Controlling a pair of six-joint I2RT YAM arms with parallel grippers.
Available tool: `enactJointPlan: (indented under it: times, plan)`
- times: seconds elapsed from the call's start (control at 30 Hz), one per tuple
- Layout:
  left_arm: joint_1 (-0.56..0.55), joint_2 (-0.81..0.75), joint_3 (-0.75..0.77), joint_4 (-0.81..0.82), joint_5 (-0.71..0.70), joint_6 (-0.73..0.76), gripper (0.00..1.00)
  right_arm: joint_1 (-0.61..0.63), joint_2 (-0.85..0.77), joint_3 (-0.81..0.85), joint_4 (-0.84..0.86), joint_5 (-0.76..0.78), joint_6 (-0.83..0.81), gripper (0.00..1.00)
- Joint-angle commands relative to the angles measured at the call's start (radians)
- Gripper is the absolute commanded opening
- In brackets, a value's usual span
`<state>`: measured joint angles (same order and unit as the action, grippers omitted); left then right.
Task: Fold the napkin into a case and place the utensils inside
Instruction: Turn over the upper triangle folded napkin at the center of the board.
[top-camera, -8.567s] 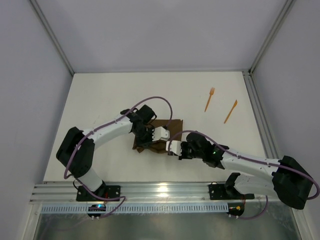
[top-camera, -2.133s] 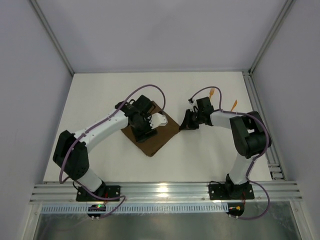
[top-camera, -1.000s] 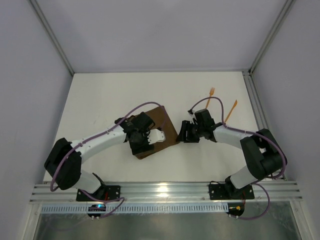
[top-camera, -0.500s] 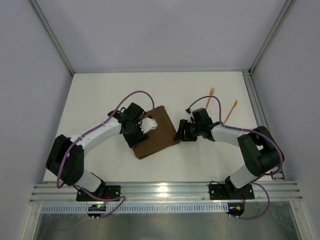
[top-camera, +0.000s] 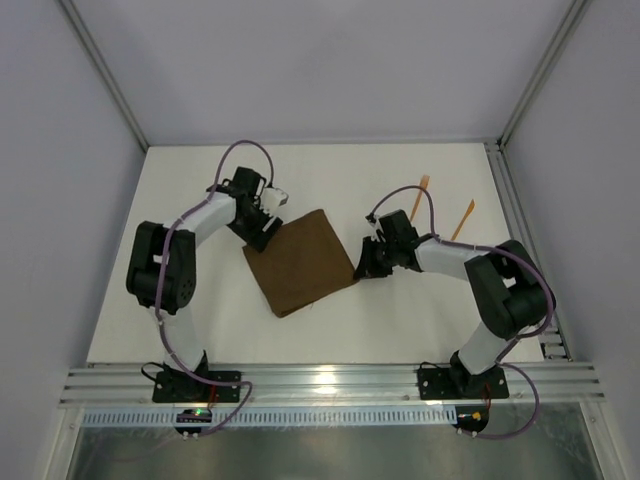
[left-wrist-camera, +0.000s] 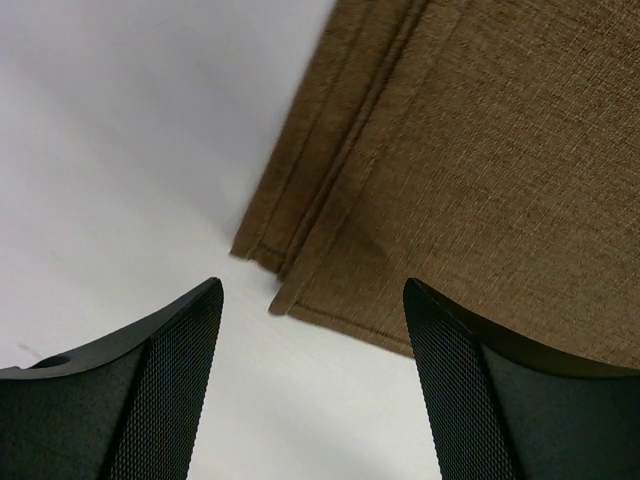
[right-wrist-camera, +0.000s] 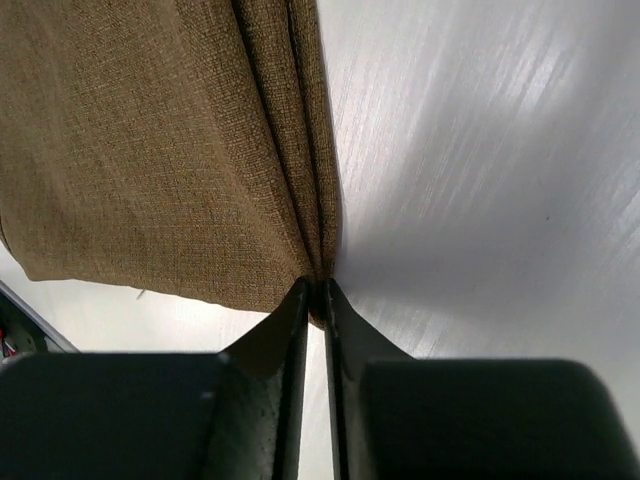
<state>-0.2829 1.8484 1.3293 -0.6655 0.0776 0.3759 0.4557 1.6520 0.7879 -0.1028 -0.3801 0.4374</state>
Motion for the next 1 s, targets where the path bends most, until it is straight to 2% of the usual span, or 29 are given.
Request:
enactJointPlan:
  times: [0.0, 0.1, 0.2, 0.23, 0.3, 0.33, 0.37, 0.4, 0.43, 0.53, 0.6, 0.7, 0.77, 0.8, 0.87, 0.9, 0.97]
  plan:
    - [-0.015, 0.041, 0.016, 0.017, 0.045, 0.017, 0.75, -0.023, 0.028, 0.071, -0.038, 0.026, -0.054, 0.10]
    - [-0.004, 0.025, 0.007, 0.026, 0.066, -0.003, 0.73, -0.080, 0.072, 0.157, -0.089, 0.012, -0.112, 0.06]
    - [-0.001, 0.008, 0.001, 0.018, 0.056, -0.011, 0.73, -0.121, 0.166, 0.311, -0.207, -0.010, -0.190, 0.06]
    - [-0.001, 0.003, 0.004, 0.015, 0.057, -0.012, 0.73, -0.138, 0.193, 0.409, -0.277, 0.013, -0.247, 0.07]
    - [-0.001, 0.000, 0.001, 0.007, 0.060, -0.014, 0.73, -0.146, 0.293, 0.515, -0.345, 0.036, -0.291, 0.15]
    - [-0.001, 0.002, 0.002, 0.004, 0.068, -0.018, 0.73, -0.150, 0.325, 0.621, -0.404, 0.053, -0.319, 0.21]
    - [-0.001, 0.003, 0.004, 0.000, 0.074, -0.023, 0.73, -0.150, 0.385, 0.673, -0.429, 0.059, -0.328, 0.29]
    - [-0.001, 0.006, 0.007, -0.005, 0.082, -0.035, 0.73, -0.152, 0.406, 0.721, -0.454, 0.070, -0.336, 0.42]
    - [-0.001, 0.014, 0.011, -0.017, 0.088, -0.041, 0.73, -0.155, 0.423, 0.802, -0.486, 0.088, -0.353, 0.45]
    - [-0.001, 0.026, 0.013, -0.026, 0.093, -0.061, 0.73, -0.157, 0.392, 0.855, -0.489, 0.139, -0.376, 0.50]
    - [-0.001, 0.040, 0.011, -0.032, 0.100, -0.068, 0.73, -0.152, 0.317, 0.806, -0.442, 0.153, -0.394, 0.52]
    - [-0.001, 0.063, 0.008, -0.039, 0.145, -0.077, 0.68, -0.088, 0.094, 0.595, -0.222, 0.174, -0.486, 0.53]
    - [-0.002, 0.075, 0.010, -0.058, 0.169, -0.088, 0.57, -0.017, -0.071, 0.402, -0.137, 0.202, -0.569, 0.54]
    - [-0.002, 0.087, 0.010, -0.063, 0.185, -0.091, 0.48, 0.064, -0.124, 0.272, -0.051, 0.204, -0.660, 0.55]
    - [-0.004, 0.101, 0.007, -0.080, 0.191, -0.097, 0.39, 0.145, -0.257, 0.151, 0.035, 0.184, -0.739, 0.57]
    - [-0.004, 0.110, 0.005, -0.085, 0.191, -0.098, 0.30, 0.216, -0.293, 0.054, 0.093, 0.156, -0.805, 0.58]
    - [-0.004, 0.110, -0.004, -0.095, 0.200, -0.094, 0.22, 0.273, -0.372, -0.024, 0.146, 0.133, -0.862, 0.60]
